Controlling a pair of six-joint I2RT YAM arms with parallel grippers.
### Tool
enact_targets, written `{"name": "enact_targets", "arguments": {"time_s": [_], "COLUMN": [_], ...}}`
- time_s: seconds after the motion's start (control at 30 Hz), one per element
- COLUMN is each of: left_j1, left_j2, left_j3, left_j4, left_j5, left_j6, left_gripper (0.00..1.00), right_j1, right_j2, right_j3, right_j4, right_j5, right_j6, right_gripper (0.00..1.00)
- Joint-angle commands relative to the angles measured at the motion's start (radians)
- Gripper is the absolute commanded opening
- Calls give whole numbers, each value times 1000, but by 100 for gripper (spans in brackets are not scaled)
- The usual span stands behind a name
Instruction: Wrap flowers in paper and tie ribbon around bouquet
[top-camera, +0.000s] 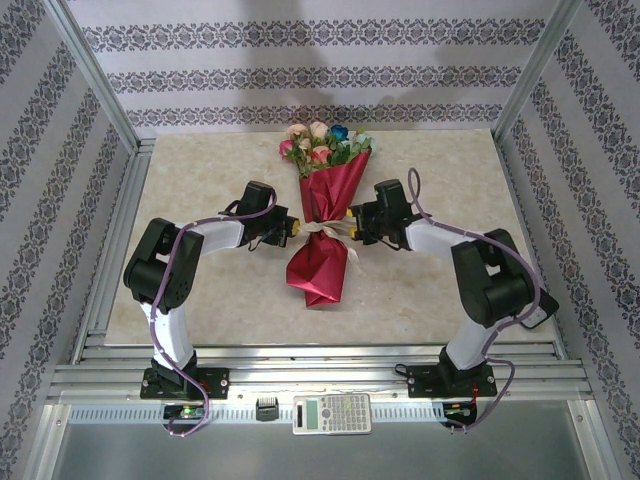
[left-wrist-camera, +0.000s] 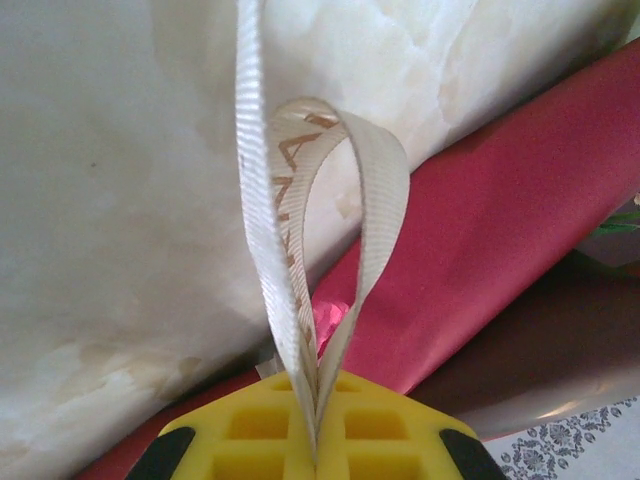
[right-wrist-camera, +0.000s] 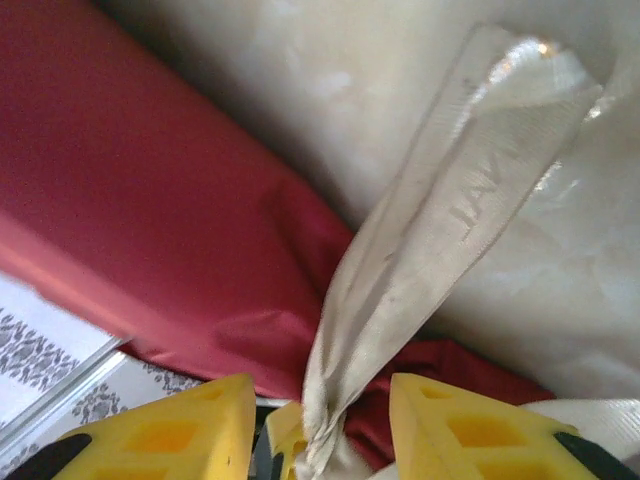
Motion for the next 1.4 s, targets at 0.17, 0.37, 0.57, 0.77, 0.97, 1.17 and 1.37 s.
{"name": "enact_targets", "arguments": {"time_s": [0.17, 0.37, 0.57, 0.77, 0.97, 1.17, 1.37], "left_j1": [-11, -10, -9, -4, -1, 0, 2], "left_j2": [2, 4, 3, -6, -17, -14, -9], "left_j3": [14, 22, 23, 2, -33, -32, -28], "left_j4": [4, 1, 0, 5, 23, 23, 27], "left_j5": [12, 15, 14, 13, 13, 7, 12], "left_j6": [8, 11, 9, 7, -5, -12, -14], "left_gripper": [0, 0, 0, 0, 0, 0, 0], "right_j1": [-2, -1, -10, -76, -146, -171, -176], "right_j2": [82, 136, 135, 70, 31, 28, 37], "right_j3": [63, 104, 96, 43, -12, -21, -9], "right_j4": [25, 44, 44, 10, 10, 14, 17], "right_j5": [24, 35, 57, 103, 116, 116, 106], "right_j6": [38, 50, 61, 14, -7, -11, -16], "right_gripper": [39, 29, 0, 0, 0, 0, 0]}}
